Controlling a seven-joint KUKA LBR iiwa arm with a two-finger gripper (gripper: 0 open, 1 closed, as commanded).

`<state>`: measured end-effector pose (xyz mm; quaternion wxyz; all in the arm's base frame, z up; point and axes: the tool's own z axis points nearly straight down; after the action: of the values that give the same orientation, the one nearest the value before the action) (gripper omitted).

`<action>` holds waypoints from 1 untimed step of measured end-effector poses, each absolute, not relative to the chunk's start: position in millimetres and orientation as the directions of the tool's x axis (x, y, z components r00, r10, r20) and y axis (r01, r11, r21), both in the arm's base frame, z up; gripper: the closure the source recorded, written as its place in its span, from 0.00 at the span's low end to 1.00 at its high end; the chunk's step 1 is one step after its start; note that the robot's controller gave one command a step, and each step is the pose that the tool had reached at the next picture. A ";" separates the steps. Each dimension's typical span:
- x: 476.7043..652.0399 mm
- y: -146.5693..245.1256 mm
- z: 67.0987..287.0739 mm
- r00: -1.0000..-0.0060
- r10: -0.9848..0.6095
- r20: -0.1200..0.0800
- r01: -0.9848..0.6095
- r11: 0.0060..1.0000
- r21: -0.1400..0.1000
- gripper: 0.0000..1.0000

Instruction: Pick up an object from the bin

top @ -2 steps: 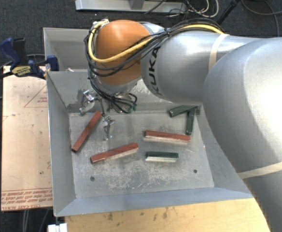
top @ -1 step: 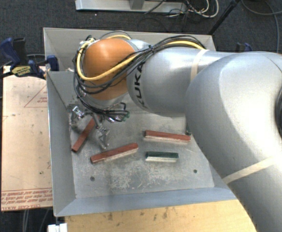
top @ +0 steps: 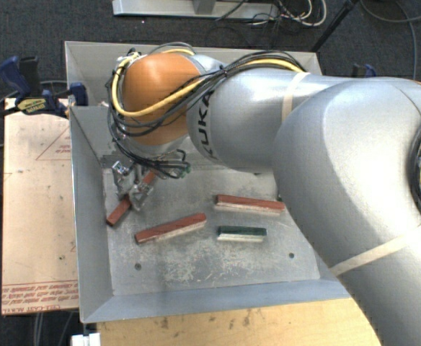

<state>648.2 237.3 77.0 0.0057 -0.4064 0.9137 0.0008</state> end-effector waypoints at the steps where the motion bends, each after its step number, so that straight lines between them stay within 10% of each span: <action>1: 648.2 237.3 77.0 -0.670 -0.742 -0.011 -0.742 0.670 -0.003 1.00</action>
Offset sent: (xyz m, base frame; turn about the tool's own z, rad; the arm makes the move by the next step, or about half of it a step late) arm 0.0001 0.0000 0.1223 0.0000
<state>648.2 237.3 77.0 0.0057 -0.4063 0.9137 0.0008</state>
